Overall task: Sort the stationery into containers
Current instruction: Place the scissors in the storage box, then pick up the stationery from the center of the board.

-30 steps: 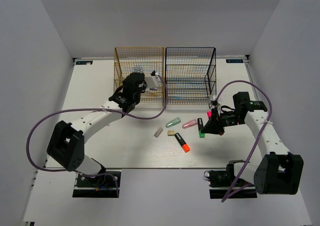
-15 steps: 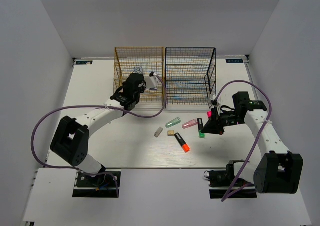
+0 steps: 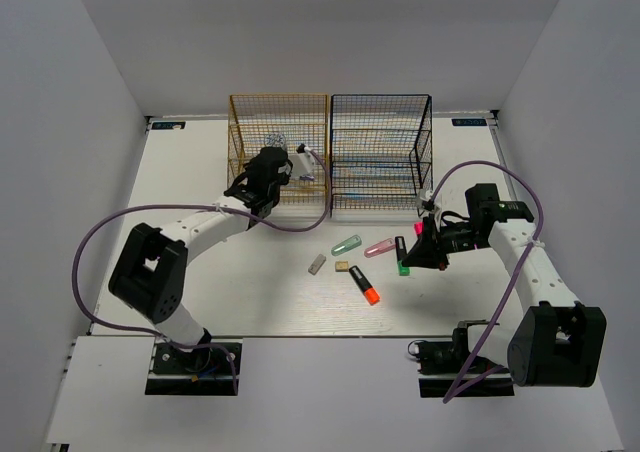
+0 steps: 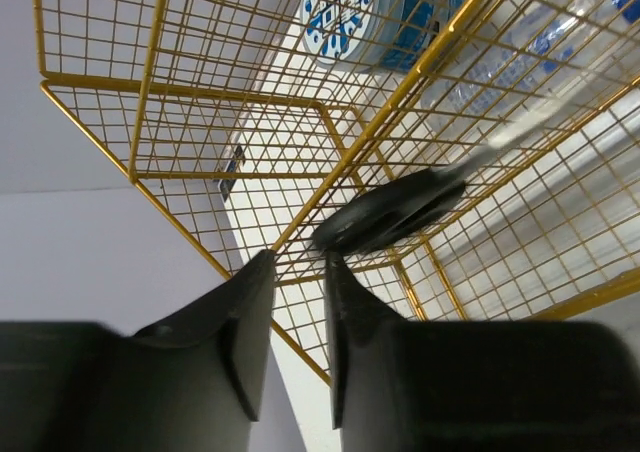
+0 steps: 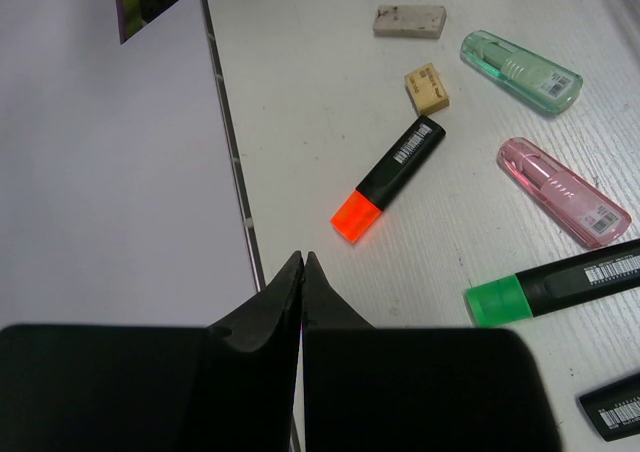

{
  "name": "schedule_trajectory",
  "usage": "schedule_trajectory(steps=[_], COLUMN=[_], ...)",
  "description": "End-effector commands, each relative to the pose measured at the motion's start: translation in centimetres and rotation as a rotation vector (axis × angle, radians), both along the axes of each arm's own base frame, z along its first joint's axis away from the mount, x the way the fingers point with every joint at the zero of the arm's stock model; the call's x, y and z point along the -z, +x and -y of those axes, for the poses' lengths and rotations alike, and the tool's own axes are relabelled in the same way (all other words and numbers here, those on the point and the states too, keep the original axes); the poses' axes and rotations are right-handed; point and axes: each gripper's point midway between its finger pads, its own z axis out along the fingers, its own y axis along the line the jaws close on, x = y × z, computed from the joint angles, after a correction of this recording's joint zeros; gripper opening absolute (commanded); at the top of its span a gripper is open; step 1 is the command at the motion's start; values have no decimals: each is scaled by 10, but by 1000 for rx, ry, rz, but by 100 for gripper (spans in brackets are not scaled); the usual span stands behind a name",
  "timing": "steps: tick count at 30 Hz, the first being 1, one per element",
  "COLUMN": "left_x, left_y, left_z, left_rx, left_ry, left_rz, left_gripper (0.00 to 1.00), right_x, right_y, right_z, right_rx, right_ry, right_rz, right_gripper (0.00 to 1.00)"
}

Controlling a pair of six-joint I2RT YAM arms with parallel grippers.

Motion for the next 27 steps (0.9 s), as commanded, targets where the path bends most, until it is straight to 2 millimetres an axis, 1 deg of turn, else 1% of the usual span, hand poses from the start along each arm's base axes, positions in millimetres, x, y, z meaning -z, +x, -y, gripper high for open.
schedule_trajectory(steps=[1, 2, 4, 5, 6, 7, 8, 9, 10, 11, 12, 13, 14, 15, 16, 17, 18, 19, 20, 21, 22, 23, 24, 25, 26, 27], left_x=[-8, -7, -10, -10, -14, -16, -18, -29, -36, -39, -58, -65, -81, -87, -97, -108, -83, -97, -103, -79, -82, -67, -47, -49, -42, -15], left_y=[3, 3, 3, 3, 2, 2, 1, 0, -1, -6, -12, -16, -24, -34, -42, -54, -77, -96, -104, -128, -155, -170, -186, -206, -218, -236], left_z=[-4, -4, -5, -5, -7, -7, -6, -6, -3, 1, 0, 5, 12, 7, 9, 15, 6, 28, 25, 20, 43, 46, 46, 48, 51, 47], left_rx=[-27, -30, -35, -38, -46, -47, -43, -49, -45, -36, -39, -27, -16, -24, -41, -49, -77, -62, -81, -126, -60, -58, -71, -41, -31, -50], left_ry=[-28, -27, -32, -29, -35, -40, -44, -73, -87, -93, -140, -161, -213, -227, -281, -406, -374, -645, -728, -739, -959, -984, -982, -1029, -1050, -1040], left_rz=[31, 31, 37, 38, 49, 53, 55, 78, 90, 86, 123, 135, 166, 149, 130, 124, -30, -93, -135, -273, -422, -501, -581, -625, -676, -743], left_gripper=[41, 48, 51, 56, 56, 56, 57, 57, 57, 57, 53, 43, 27, 2, 0, 0, 0, 8, 25, 44, 60, 68, 73, 82, 84, 86], right_x=[-3, -3, -3, -3, -3, -3, -2, -3, -3, -3, -2, -4, -3, -6, -6, -4, -11, -10, -9, -28, -24, -26, -32, -26, -20, -10], right_y=[2, 2, 2, 2, 2, 2, 1, 1, 2, 7, 10, 10, 12, 10, 9, 4, 6, 3, 7, 2, 10, 13, 22, 24, 27, 38], right_z=[0, 0, 0, 0, 0, 0, 1, 0, 2, 3, 5, 4, 4, 1, 0, -1, -3, -4, -4, -6, -8, -9, -10, -11, -8, -9], right_rx=[4, 4, 3, 2, 3, 2, 0, 9, 21, 41, 59, 67, 73, 64, 47, 32, 20, 15, -25, -52, -79, -88, -121, -143, -151, -99], right_ry=[8, 10, 8, 8, 7, 8, 1, 2, -2, -22, -22, -23, -23, 8, 14, 13, 31, 34, 49, 60, 77, 75, 47, 11, -49, -92], right_rz=[5, 2, 8, 6, 5, 7, 5, -13, -21, -27, -36, -51, -60, -67, -48, -114, -114, -182, -152, -187, -184, -180, -101, -75, -31, -29], right_gripper=[1, 1, 2, 4, 7, 12, 37, 63, 90, 91, 91, 91, 91, 91, 91, 91, 89, 76, 56, 12, 0, 0, 0, 0, 0, 0])
